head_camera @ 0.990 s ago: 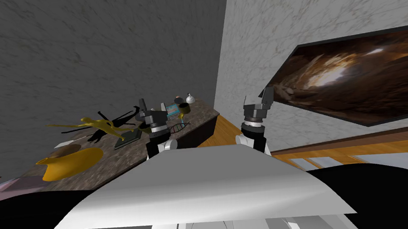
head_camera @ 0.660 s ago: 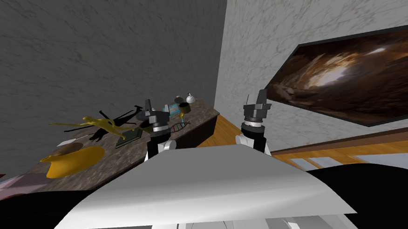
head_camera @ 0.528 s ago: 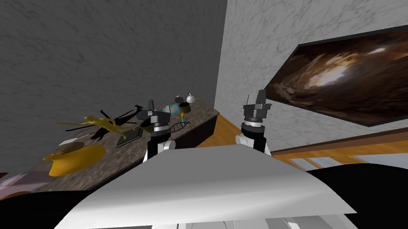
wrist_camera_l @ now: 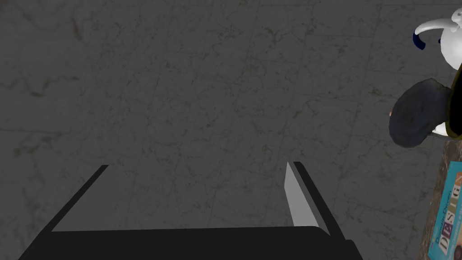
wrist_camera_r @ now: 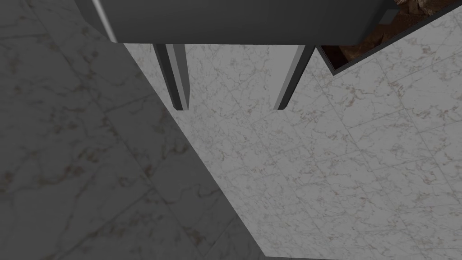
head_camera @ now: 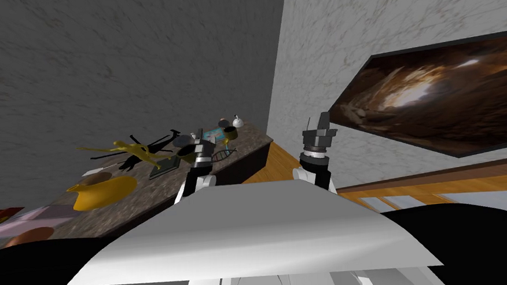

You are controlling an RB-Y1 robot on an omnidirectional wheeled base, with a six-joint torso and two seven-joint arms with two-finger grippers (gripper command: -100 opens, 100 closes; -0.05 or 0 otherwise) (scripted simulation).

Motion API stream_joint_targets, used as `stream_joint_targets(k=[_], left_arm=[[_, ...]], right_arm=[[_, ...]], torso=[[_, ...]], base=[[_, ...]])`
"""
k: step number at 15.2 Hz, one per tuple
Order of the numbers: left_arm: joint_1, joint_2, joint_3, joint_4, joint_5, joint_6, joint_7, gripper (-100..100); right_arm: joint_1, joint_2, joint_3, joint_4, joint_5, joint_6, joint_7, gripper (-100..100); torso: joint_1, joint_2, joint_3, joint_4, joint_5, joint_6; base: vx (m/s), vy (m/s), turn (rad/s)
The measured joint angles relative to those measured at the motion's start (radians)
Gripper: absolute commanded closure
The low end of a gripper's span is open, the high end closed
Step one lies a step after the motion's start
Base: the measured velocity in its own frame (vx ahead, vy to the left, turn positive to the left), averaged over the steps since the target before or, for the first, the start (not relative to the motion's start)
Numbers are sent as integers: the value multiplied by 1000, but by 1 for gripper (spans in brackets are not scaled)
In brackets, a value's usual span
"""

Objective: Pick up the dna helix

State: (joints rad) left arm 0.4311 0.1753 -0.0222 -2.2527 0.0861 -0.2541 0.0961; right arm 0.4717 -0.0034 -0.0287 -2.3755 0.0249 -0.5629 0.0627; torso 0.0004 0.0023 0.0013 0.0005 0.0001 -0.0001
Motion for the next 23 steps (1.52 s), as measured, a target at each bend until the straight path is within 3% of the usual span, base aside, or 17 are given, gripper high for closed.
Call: stream_joint_targets(k=[13,23], left_arm=[[-31,97,35,122,-35,236,-44,-100],[-56,139,56,230,-65,422,-81,-100]], right_arm=[[0,0,0,0,0,0,0,0],[0,0,0,0,0,0,0,0]], torso=[[0,0,0,0,0,0],[-1,-1,0,0,0,0]], base=[[-36,-3,26],[-23,-5,20]])
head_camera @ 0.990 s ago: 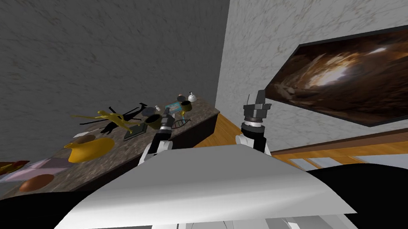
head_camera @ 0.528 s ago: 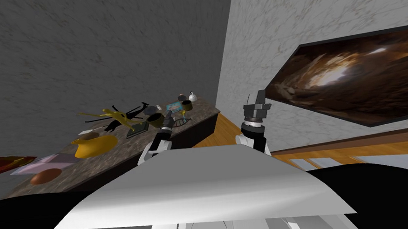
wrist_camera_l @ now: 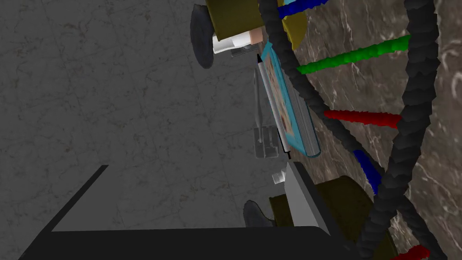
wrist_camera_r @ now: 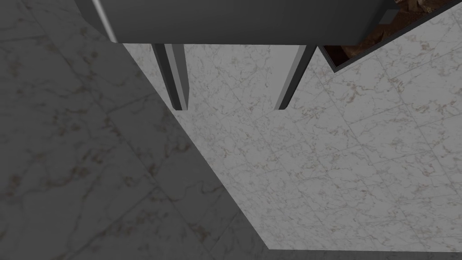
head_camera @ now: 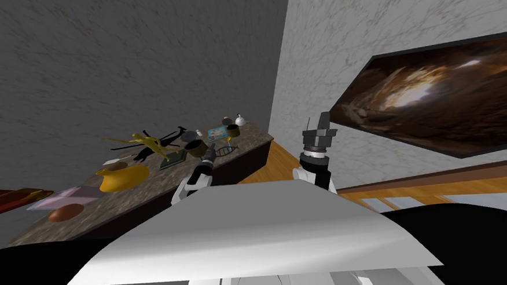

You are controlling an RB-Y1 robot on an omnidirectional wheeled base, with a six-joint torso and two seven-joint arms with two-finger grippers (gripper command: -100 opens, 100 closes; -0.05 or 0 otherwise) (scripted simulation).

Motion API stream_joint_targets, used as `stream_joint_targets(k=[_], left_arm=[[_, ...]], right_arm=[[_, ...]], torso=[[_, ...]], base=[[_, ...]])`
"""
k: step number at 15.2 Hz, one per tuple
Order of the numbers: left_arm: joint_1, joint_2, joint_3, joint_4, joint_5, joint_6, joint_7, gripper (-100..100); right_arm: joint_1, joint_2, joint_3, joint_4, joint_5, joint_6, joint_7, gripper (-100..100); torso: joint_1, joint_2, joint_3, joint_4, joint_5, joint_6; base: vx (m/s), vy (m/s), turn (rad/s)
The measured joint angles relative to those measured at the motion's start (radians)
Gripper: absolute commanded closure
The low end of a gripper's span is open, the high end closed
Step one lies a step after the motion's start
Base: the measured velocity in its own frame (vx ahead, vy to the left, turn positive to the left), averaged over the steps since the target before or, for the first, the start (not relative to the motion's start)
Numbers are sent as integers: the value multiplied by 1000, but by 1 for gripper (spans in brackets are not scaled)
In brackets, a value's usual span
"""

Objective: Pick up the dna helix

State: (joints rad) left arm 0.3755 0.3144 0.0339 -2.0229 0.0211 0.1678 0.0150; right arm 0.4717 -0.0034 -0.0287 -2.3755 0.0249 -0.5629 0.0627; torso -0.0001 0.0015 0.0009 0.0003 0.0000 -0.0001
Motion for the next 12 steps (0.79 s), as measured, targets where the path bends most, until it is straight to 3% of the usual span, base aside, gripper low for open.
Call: stream_joint_targets(k=[5,12], left_arm=[[11,11,6,26,-12,72,-14,-100],[-8,29,13,104,-18,156,-27,-100]], right_arm=[[0,0,0,0,0,0,0,0],[0,0,0,0,0,0,0,0]], torso=[[0,-1,-1,0,0,0],[10,-9,-8,-7,5,-3]], base=[[-3,-4,8],[20,-8,-4]])
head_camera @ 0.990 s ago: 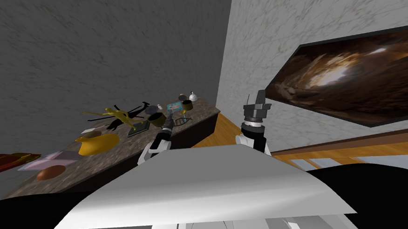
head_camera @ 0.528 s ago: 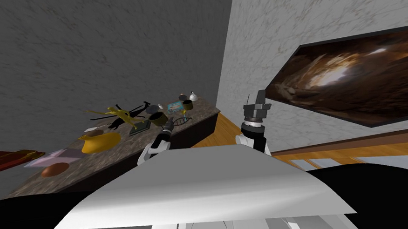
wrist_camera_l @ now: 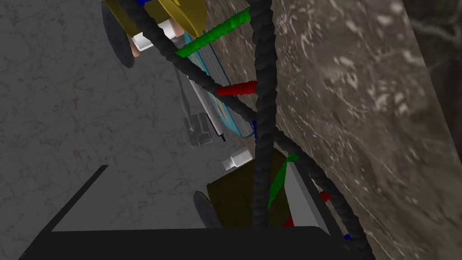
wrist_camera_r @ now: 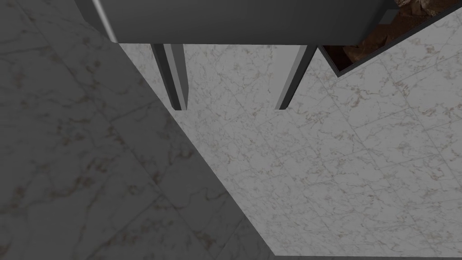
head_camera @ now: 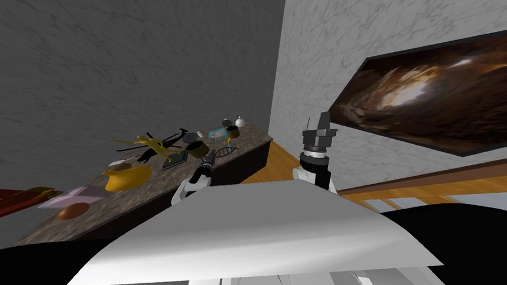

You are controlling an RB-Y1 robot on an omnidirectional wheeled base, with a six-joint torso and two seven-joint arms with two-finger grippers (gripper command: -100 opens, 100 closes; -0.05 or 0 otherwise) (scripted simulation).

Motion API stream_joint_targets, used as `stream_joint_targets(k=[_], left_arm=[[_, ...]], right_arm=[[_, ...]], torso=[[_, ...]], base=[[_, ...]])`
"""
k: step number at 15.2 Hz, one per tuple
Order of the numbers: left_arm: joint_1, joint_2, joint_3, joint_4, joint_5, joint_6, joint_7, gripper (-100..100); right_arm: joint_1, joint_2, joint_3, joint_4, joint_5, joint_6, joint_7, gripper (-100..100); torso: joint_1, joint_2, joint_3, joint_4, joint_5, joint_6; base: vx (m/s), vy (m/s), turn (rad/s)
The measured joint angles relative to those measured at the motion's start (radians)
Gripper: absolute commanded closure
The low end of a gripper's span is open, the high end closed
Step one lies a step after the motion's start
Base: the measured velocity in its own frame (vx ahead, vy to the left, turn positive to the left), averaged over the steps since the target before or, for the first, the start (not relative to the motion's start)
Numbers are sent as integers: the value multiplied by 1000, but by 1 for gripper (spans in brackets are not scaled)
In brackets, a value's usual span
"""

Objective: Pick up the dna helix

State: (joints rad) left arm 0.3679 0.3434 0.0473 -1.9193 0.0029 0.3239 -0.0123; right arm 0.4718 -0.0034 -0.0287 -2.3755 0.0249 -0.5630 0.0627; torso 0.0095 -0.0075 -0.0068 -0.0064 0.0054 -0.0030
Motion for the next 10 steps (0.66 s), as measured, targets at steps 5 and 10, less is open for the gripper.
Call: stream_joint_targets(k=[5,10], left_arm=[[-29,-10,12,27,-13,20,-7,100],[-29,-11,12,28,-13,21,-6,100]], right_arm=[[0,0,0,0,0,0,0,0],[0,0,0,0,0,0,0,0]], torso=[[-1,0,0,0,0,1],[-2,2,1,1,-1,1]], base=[[10,-10,-53],[1,0,-1]])
